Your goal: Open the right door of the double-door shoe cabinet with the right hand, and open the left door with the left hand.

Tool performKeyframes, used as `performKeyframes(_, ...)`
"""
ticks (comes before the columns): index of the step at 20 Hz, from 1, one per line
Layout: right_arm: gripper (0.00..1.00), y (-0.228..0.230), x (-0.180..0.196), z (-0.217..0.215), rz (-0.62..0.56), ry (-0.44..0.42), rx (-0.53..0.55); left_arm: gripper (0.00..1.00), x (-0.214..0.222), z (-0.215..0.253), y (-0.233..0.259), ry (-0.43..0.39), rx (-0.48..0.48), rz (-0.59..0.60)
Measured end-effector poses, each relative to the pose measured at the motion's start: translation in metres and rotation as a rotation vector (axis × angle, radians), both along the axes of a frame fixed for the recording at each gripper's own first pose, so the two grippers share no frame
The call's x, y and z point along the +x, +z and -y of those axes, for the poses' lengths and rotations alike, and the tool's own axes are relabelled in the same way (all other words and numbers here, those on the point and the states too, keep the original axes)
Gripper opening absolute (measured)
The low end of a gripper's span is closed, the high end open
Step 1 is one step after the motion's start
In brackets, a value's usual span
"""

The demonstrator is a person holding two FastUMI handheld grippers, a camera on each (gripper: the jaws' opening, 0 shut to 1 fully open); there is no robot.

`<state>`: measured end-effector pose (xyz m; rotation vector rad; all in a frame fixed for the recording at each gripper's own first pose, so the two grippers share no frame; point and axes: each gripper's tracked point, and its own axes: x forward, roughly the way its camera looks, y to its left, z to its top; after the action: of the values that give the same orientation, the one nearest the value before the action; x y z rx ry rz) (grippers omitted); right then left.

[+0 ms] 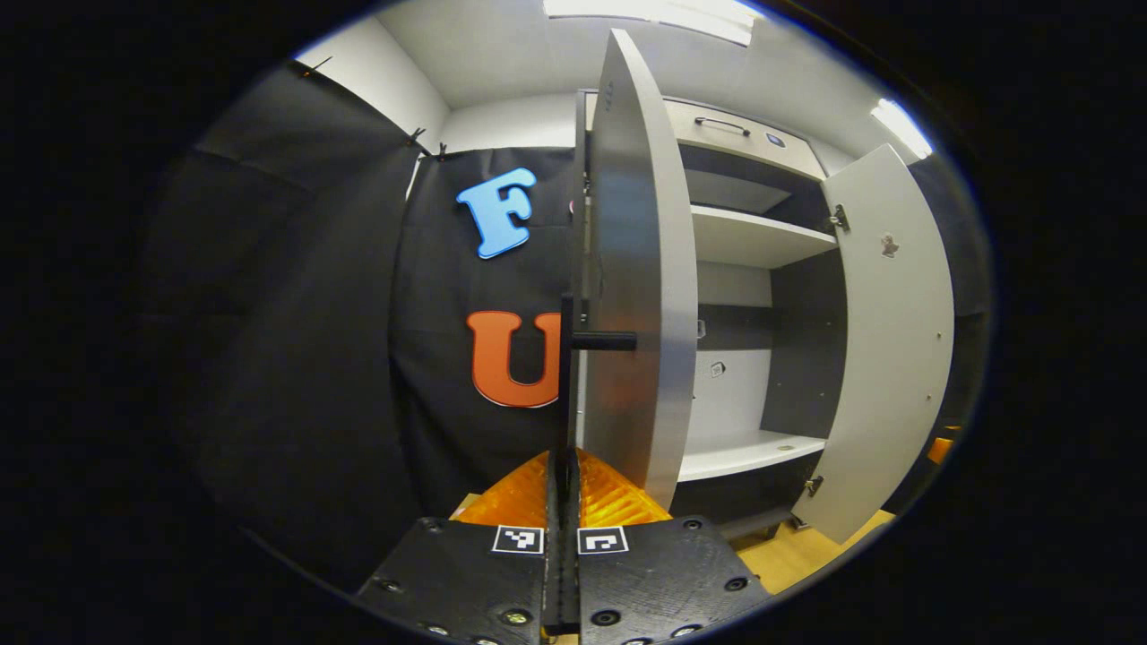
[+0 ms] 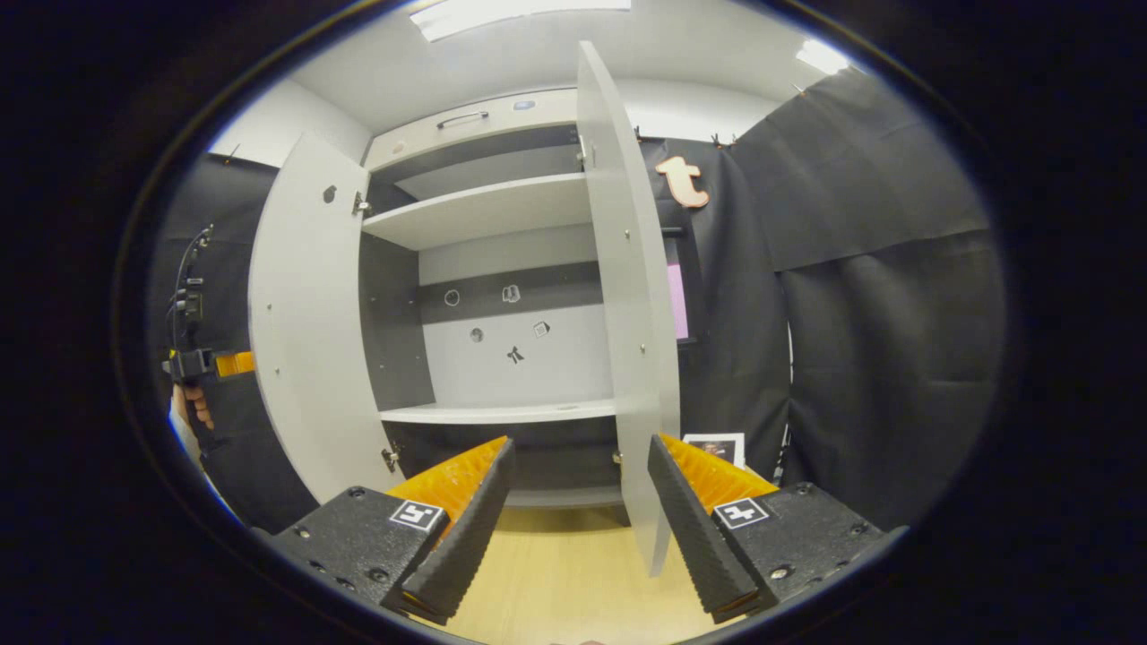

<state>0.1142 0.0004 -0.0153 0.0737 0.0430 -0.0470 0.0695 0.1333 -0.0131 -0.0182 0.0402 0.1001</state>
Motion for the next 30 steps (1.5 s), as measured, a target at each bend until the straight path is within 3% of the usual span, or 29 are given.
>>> performKeyframes(1,0.95,-0.001,0.000,0.000,-0.002,0.000,-0.004,0.00,0.000,0.001,-0.002,-0.029,-0.033,-0.003)
performKeyframes(2,0.95,-0.001,0.000,0.000,-0.004,-0.001,-0.008,0.10,0.001,0.001,-0.001,-0.050,-0.046,0.008)
performKeyframes(3,0.95,-0.001,0.000,0.000,-0.007,-0.002,-0.010,0.00,0.001,0.000,-0.003,-0.060,-0.028,0.014)
performKeyframes(5,0.95,-0.002,-0.001,-0.003,-0.011,0.002,-0.007,0.00,0.000,-0.002,-0.002,-0.065,0.016,0.032)
performKeyframes(7,0.95,-0.002,-0.001,-0.007,-0.014,0.014,-0.007,0.00,-0.003,-0.001,-0.006,-0.048,0.043,0.027)
performKeyframes(8,0.92,-0.002,-0.001,-0.009,-0.016,0.019,-0.012,0.00,-0.016,-0.001,-0.009,-0.026,0.043,0.018)
performKeyframes(10,0.95,-0.001,-0.004,-0.008,-0.003,0.012,-0.028,0.00,-0.051,-0.002,-0.010,0.049,0.037,0.034)
performKeyframes(11,0.95,-0.001,-0.003,-0.004,0.005,0.003,-0.036,0.00,-0.066,0.012,-0.013,0.044,0.011,0.040)
performKeyframes(14,0.95,-0.008,-0.004,-0.010,-0.033,0.023,-0.030,0.00,-0.075,0.082,-0.023,-0.063,-0.048,0.031)
performKeyframes(15,0.92,-0.009,-0.009,-0.012,-0.036,0.028,-0.033,0.00,-0.071,0.095,-0.028,-0.069,-0.034,0.028)
performKeyframes(17,0.95,-0.008,-0.011,-0.011,-0.030,0.030,-0.062,0.00,-0.065,0.113,-0.036,-0.082,-0.023,0.019)
performKeyframes(20,0.95,-0.007,-0.015,-0.016,-0.029,0.058,-0.085,0.00,-0.063,0.165,-0.047,-0.205,-0.075,0.016)
performKeyframes(22,0.95,-0.005,-0.018,-0.018,-0.017,0.068,-0.084,0.00,-0.063,0.172,-0.048,-0.215,-0.102,0.017)
performKeyframes(23,0.95,-0.005,-0.019,-0.018,-0.012,0.069,-0.080,0.05,-0.063,0.170,-0.047,-0.208,-0.112,0.019)
performKeyframes(24,0.95,-0.005,-0.018,-0.018,-0.011,0.070,-0.075,0.17,-0.063,0.171,-0.049,-0.205,-0.117,0.017)
performKeyframes(25,0.92,-0.005,-0.019,-0.018,-0.010,0.072,-0.070,0.47,-0.062,0.170,-0.049,-0.199,-0.116,0.009)
performKeyframes(26,0.95,-0.005,-0.020,-0.018,-0.008,0.071,-0.068,0.77,-0.062,0.171,-0.052,-0.196,-0.117,0.001)
performKeyframes(27,0.95,-0.005,-0.020,-0.016,-0.007,0.068,-0.067,0.68,-0.061,0.169,-0.054,-0.181,-0.113,-0.003)
performKeyframes(28,0.95,-0.004,-0.020,-0.015,-0.005,0.062,-0.068,0.69,-0.061,0.166,-0.054,-0.166,-0.108,-0.004)
performKeyframes(30,0.95,-0.005,-0.019,-0.012,-0.006,0.053,-0.073,0.83,-0.064,0.161,-0.052,-0.135,-0.090,0.000)
